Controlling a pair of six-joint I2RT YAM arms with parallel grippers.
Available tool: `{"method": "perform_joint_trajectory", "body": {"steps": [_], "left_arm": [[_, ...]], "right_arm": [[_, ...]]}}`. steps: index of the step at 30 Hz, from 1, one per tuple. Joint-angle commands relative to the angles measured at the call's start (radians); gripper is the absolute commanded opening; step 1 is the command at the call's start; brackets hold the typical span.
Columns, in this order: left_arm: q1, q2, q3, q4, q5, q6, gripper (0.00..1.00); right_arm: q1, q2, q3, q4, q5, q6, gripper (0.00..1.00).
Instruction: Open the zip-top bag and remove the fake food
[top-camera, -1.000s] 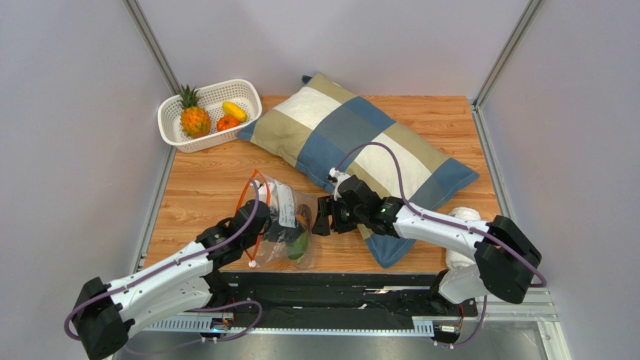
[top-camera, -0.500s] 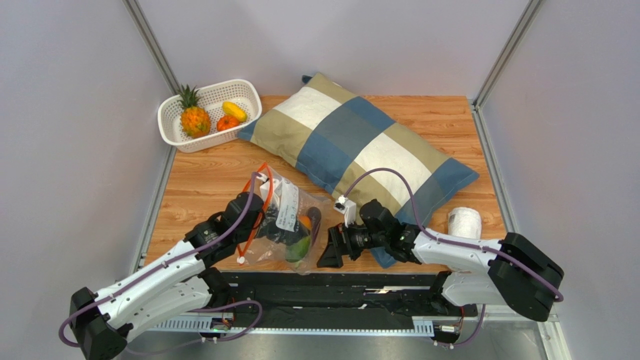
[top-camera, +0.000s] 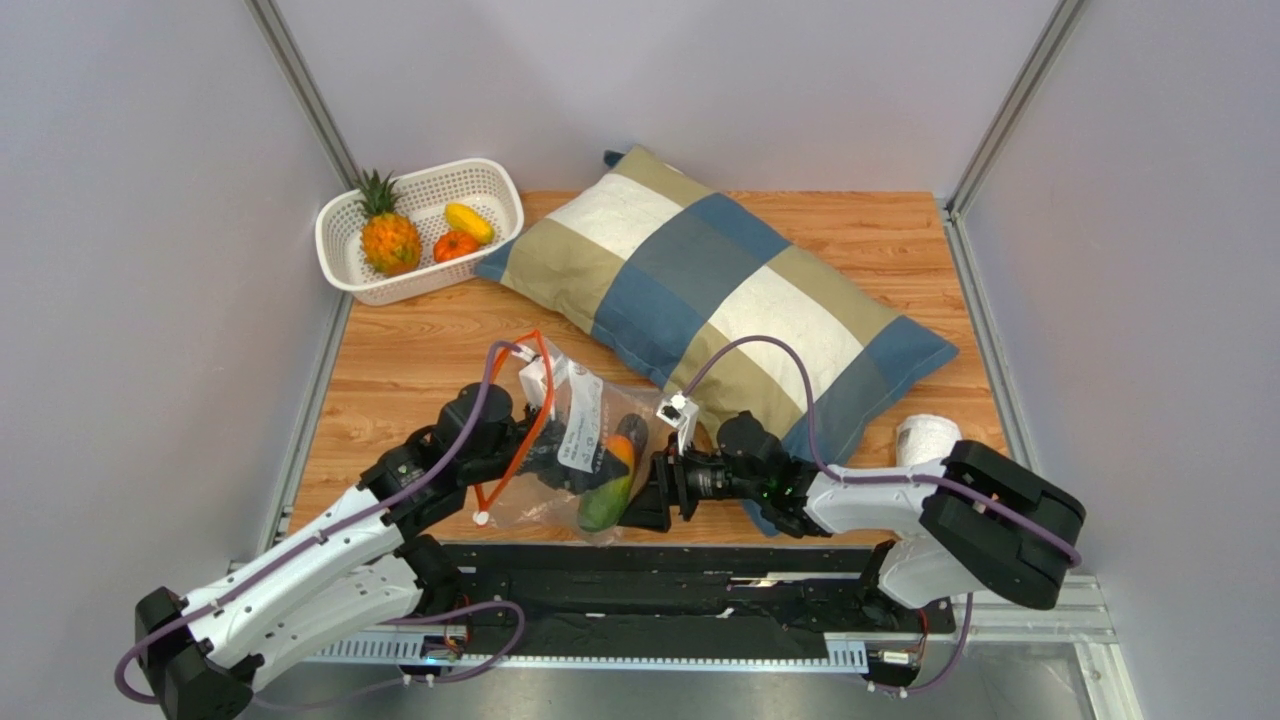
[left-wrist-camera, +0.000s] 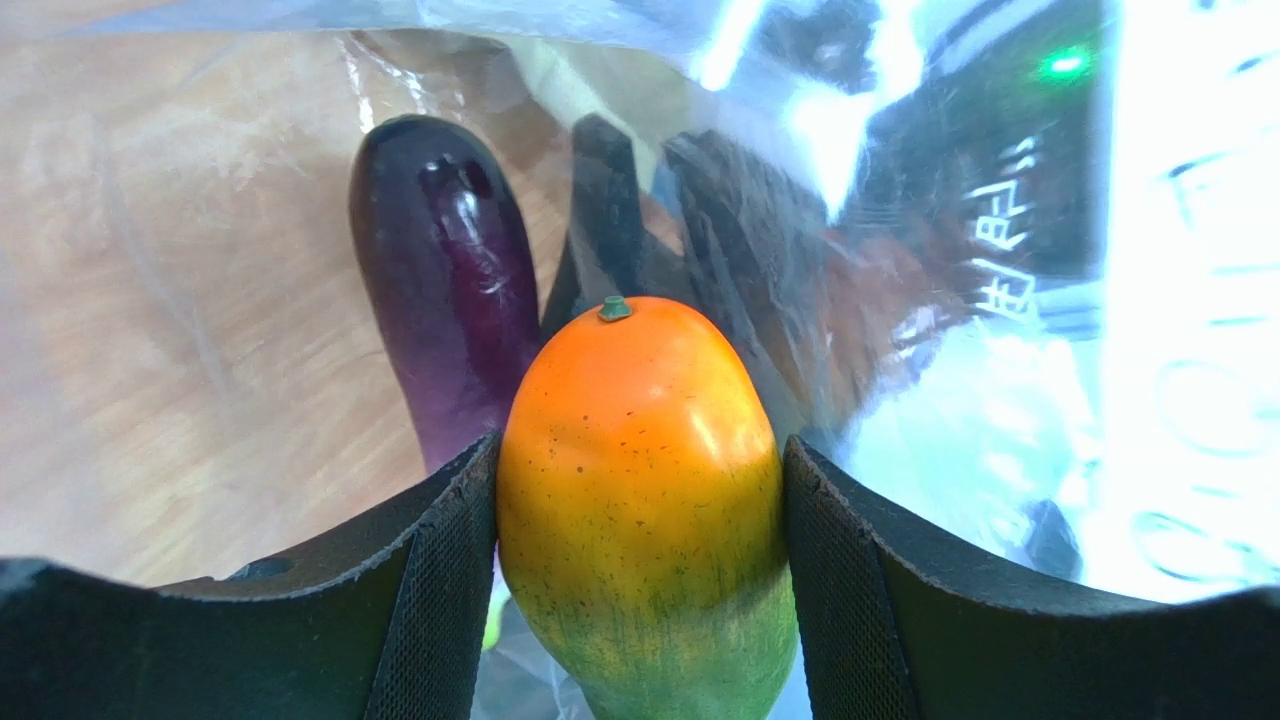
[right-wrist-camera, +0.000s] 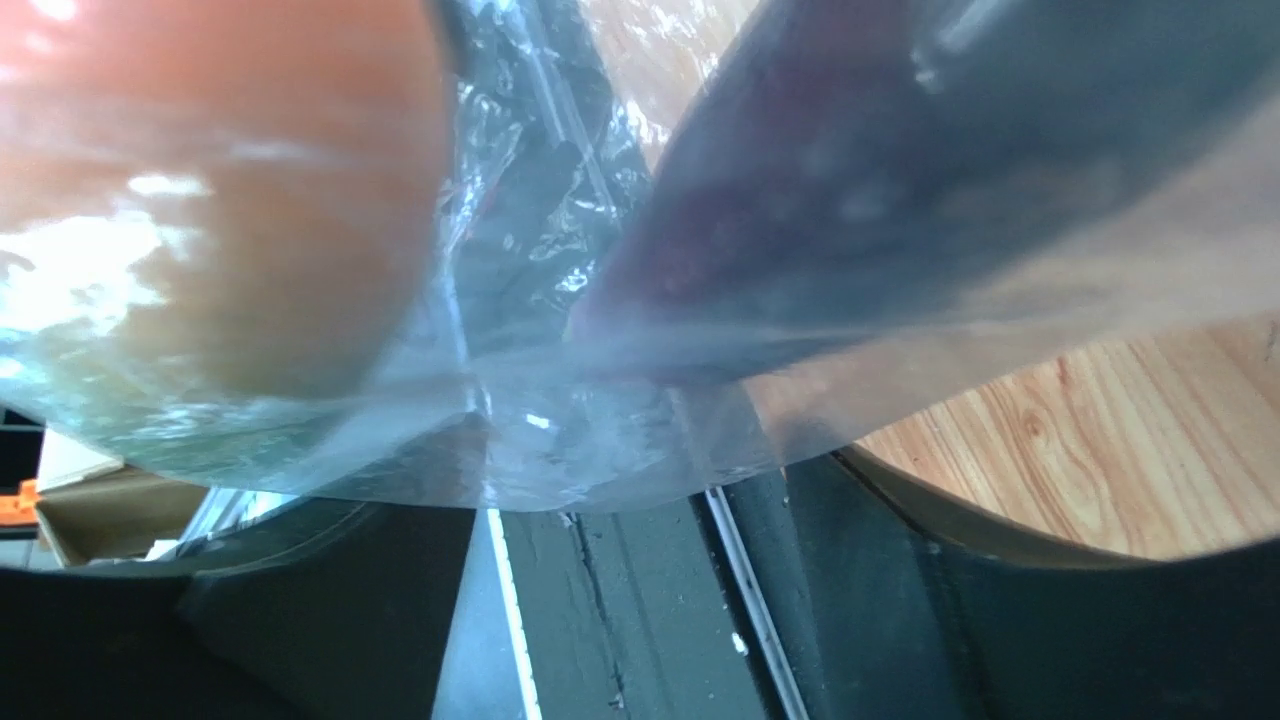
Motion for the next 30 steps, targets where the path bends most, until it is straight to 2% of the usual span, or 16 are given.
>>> {"method": "perform_joint_trajectory", "body": {"steps": [1, 2, 4, 5, 9, 12, 13, 16, 21, 23, 27, 30], "left_arm": [[0.006, -0.025, 0.056, 0.007, 0.024, -0.001, 0.00], [0.007, -0.024, 0.060, -0.004, 0.022, 0.004, 0.00], [0.009, -0.019, 0.065, -0.027, 0.014, 0.021, 0.00], [0.009, -0.016, 0.068, -0.044, 0.001, 0.024, 0.00], [0.009, -0.015, 0.088, -0.182, -0.103, 0.048, 0.00], [0.009, -0.027, 0.126, -0.323, -0.254, 0.048, 0.00], [0.007, -0.032, 0.136, -0.360, -0.336, 0.026, 0.00], [0.009, -0.077, 0.159, -0.473, -0.451, -0.031, 0.00], [0.009, -0.197, 0.171, -0.619, -0.556, -0.129, 0.00], [0.009, -0.252, 0.179, -0.659, -0.570, -0.159, 0.00], [0.009, -0.332, 0.186, -0.629, -0.538, -0.144, 0.00], [0.009, -0.337, 0.165, -0.540, -0.487, -0.145, 0.00]], "right_arm": [[0.006, 0.053, -0.027, 0.271, 0.020, 0.050, 0.53], [0.006, 0.061, -0.028, 0.292, 0.017, 0.063, 0.32], [0.006, 0.072, -0.028, 0.306, 0.023, 0.066, 0.13], [0.006, 0.075, -0.022, 0.299, 0.024, 0.063, 0.00], [0.003, 0.069, -0.018, 0.215, 0.096, 0.063, 0.00], [-0.003, 0.064, -0.021, 0.152, 0.142, 0.066, 0.00], [-0.008, 0.064, -0.024, 0.139, 0.156, 0.066, 0.00], [-0.028, 0.076, -0.045, 0.116, 0.202, 0.090, 0.00], [-0.055, 0.116, -0.036, 0.067, 0.238, 0.109, 0.00], [-0.058, 0.135, -0.031, 0.046, 0.248, 0.107, 0.00], [-0.081, 0.162, -0.042, 0.055, 0.250, 0.138, 0.00], [-0.077, 0.178, -0.010, 0.072, 0.120, 0.101, 0.01]]}}
